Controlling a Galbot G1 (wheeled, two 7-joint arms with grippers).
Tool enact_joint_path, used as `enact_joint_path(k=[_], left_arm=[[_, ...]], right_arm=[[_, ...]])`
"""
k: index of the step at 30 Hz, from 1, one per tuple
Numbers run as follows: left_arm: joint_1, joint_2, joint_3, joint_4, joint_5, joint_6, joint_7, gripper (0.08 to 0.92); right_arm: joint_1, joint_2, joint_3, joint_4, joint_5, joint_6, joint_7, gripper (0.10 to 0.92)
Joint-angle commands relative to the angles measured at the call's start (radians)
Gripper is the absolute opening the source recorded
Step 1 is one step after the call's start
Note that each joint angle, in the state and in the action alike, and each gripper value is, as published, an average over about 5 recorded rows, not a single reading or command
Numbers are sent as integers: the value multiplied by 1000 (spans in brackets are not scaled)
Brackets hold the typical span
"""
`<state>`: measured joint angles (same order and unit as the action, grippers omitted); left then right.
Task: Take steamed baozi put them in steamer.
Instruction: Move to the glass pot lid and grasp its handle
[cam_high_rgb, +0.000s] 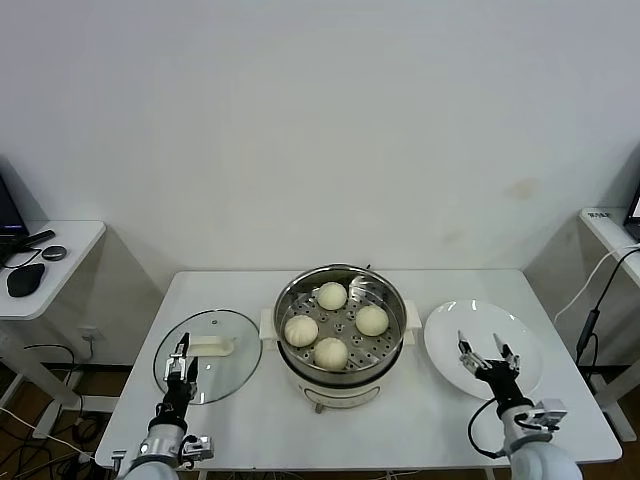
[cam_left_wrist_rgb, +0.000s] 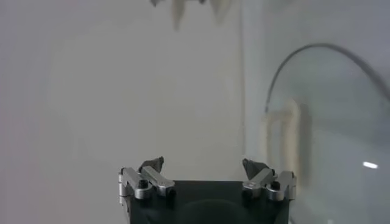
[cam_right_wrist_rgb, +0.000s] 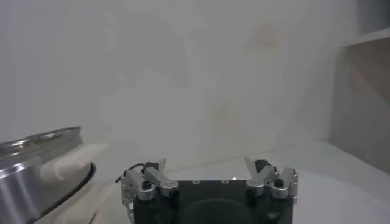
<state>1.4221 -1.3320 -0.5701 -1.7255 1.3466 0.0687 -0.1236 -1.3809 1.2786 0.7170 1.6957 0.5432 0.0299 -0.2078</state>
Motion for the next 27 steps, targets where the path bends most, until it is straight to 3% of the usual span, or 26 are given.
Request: enact_joint_path(k=[1,10,27], left_arm=[[-51,-2,21,91,-27,30,5,823],[-132,-24,22,184,16,16,-58,823],[-222,-9,14,308,26,2,-57,823]], right_arm=[[-8,8,-5,-1,-13,4,0,823],[-29,18,-43,3,-52,10,-10,823],[-35,32,-60,0,-72,19,-9,823]])
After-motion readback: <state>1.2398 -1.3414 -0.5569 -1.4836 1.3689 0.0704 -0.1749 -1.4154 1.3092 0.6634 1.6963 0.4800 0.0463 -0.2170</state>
